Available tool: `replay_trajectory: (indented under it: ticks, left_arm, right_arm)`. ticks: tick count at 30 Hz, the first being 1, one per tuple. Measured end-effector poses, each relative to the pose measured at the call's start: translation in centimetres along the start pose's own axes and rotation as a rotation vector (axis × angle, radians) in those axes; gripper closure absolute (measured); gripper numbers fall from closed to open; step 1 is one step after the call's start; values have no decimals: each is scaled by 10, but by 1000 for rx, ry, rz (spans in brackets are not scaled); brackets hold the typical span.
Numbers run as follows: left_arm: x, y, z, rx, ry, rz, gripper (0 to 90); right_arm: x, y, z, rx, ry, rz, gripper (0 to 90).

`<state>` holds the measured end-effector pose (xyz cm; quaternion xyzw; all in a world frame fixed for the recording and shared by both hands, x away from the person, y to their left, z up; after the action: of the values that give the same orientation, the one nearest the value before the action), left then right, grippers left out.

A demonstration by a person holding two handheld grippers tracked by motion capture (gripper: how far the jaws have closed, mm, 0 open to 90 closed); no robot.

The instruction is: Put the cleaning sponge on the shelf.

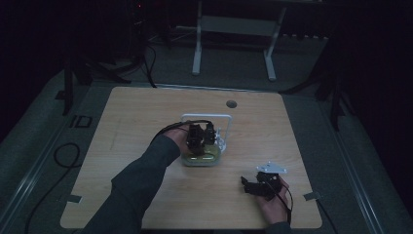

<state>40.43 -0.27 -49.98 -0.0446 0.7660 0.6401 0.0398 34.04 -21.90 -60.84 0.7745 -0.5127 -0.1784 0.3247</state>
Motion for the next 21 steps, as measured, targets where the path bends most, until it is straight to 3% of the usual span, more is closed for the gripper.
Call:
replay_trajectory:
  ticks: [21]
  left_arm:
    - [-20, 7, -8, 10, -7, -60, 717]
  right_arm:
    - [0, 0, 0, 0, 0, 0, 153]
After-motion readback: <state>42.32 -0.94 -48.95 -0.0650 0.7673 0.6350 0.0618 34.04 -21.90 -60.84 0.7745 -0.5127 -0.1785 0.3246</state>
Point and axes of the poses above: each handheld gripper's, and its own axes: y roughly backward along the jaws, z roughly out of its underside, x roughly to its right, the point moved 7 cm from there along -y, roughly forward along the jaws, and after that the axes turned 4 degrees about z, right-handed, at the moved point
